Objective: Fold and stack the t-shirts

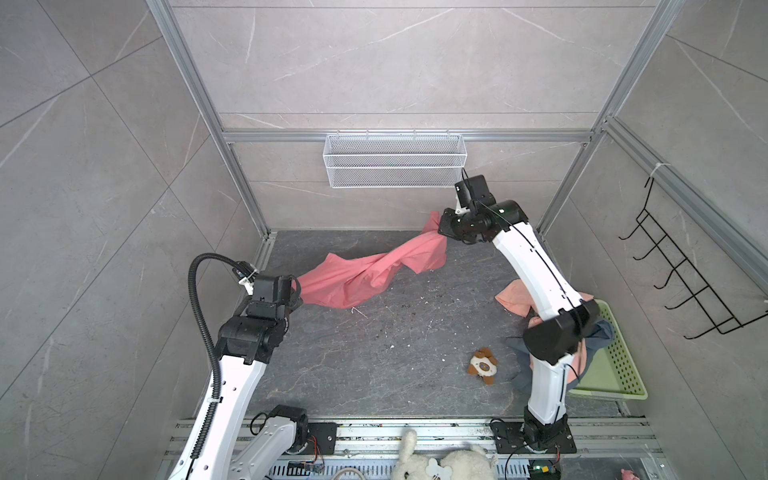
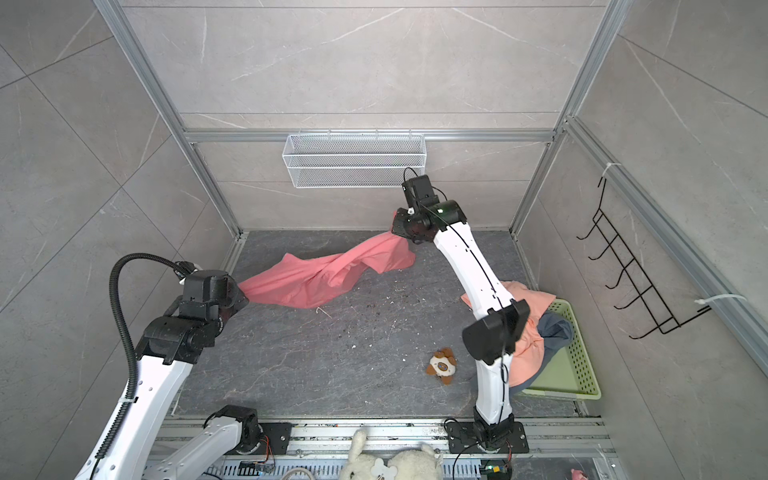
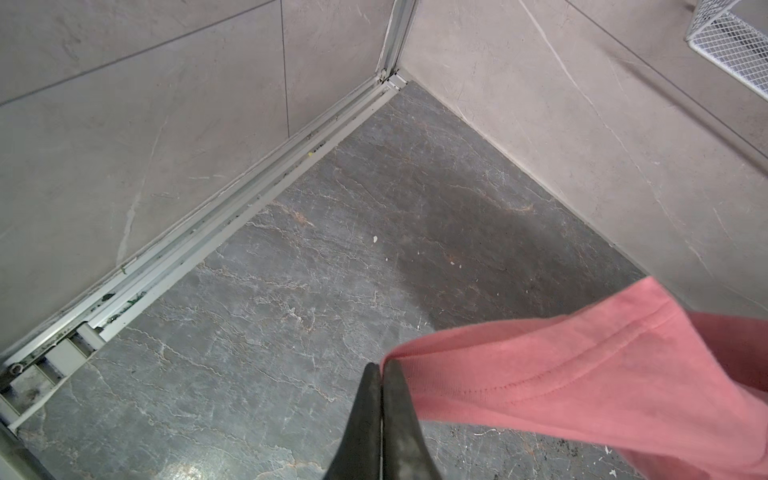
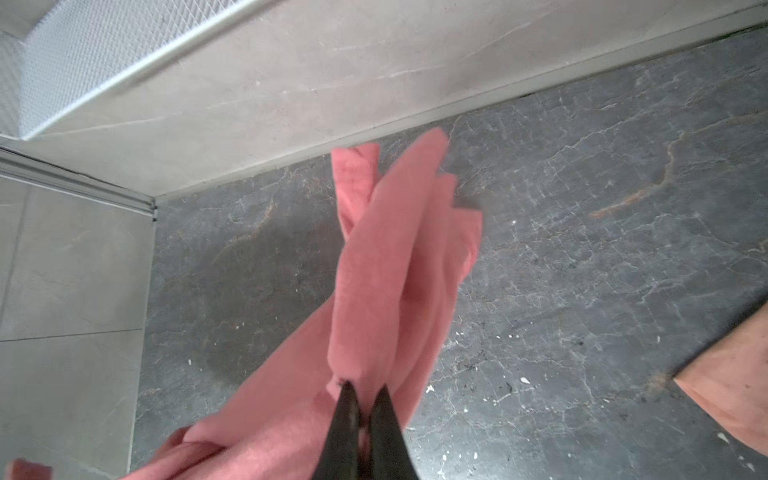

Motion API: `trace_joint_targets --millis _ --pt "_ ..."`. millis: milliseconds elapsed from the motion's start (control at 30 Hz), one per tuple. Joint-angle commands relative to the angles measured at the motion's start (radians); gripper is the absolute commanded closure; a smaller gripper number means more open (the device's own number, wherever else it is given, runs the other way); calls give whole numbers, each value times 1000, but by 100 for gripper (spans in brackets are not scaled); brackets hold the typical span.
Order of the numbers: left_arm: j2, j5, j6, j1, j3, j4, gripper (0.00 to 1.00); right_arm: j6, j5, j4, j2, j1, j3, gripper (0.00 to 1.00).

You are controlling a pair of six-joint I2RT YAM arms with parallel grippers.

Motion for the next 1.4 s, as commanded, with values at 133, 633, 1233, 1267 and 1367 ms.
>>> trace_joint_targets --millis 133,633,1233,1267,1367 --pt "159 111 112 41 -23 258 100 127 -118 389 -21 -46 -286 100" --pt "401 271 342 151 520 496 100 -101 -87 -34 337 -36 812 94" --pt "137 393 -61 152 -274 197 100 314 90 383 -270 7 -844 19" --pt "150 401 -53 151 -268 196 100 315 88 398 -258 7 -851 19" --pt "186 408 -47 151 -246 195 100 321 78 458 -208 7 -854 21"
